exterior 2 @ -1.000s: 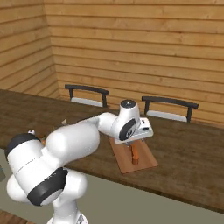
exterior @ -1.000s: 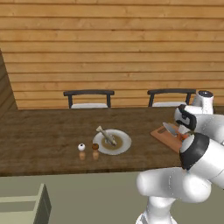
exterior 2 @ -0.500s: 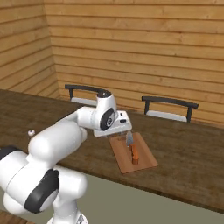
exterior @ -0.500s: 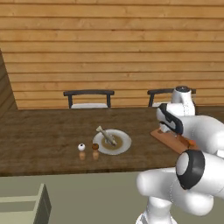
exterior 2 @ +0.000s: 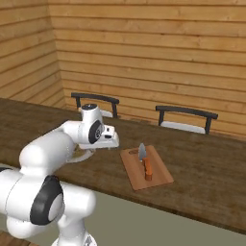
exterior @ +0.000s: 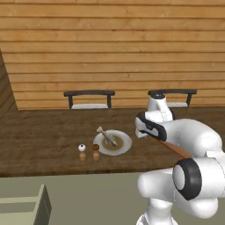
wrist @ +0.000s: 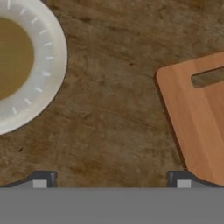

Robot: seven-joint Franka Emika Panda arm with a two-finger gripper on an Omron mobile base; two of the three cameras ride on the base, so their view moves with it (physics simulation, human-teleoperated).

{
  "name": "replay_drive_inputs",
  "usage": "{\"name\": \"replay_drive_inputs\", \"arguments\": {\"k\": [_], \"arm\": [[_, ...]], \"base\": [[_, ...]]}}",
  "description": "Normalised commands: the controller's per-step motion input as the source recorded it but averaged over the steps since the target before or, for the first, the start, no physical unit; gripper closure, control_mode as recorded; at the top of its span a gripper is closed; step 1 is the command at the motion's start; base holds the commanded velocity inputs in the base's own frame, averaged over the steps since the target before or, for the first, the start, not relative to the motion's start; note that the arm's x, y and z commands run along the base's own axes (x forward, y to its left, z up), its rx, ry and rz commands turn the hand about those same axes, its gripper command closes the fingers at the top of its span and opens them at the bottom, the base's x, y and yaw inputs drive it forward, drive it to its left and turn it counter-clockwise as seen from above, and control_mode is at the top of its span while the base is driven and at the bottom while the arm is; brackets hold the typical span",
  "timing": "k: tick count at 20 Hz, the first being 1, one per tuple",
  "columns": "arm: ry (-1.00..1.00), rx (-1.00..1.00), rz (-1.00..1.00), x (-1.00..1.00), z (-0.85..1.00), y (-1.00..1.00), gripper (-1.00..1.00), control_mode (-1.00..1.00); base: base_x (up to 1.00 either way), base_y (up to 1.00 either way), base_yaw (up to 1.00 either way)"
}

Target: Pick up the knife from the drawer and place it on the cutting board. Then place the meat from the plate to the cutting board.

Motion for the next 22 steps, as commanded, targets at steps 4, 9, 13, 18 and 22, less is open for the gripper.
{"name": "replay_drive_inputs", "arguments": {"k": [4, 9, 13, 18, 22], "arm": [[0.05, 0.15, -0.08, 0.23, 0.0, 0.96, -1.0, -1.0], [0.0, 0.07, -0.01, 0.28, 0.0, 0.72, -1.0, -1.0], [0.0, 0.0, 0.01, 0.18, 0.0, 0.59, -1.0, -1.0], [0.03, 0.0, 0.03, 0.35, -0.14, 0.37, -1.0, -1.0], [0.05, 0.0, 0.04, 0.4, -0.24, 0.44, -1.0, -1.0]], "base": [[0.0, 0.0, 0.0], [0.0, 0.0, 0.0], [0.0, 0.0, 0.0], [0.0, 0.0, 0.0], [0.0, 0.0, 0.0]]}}
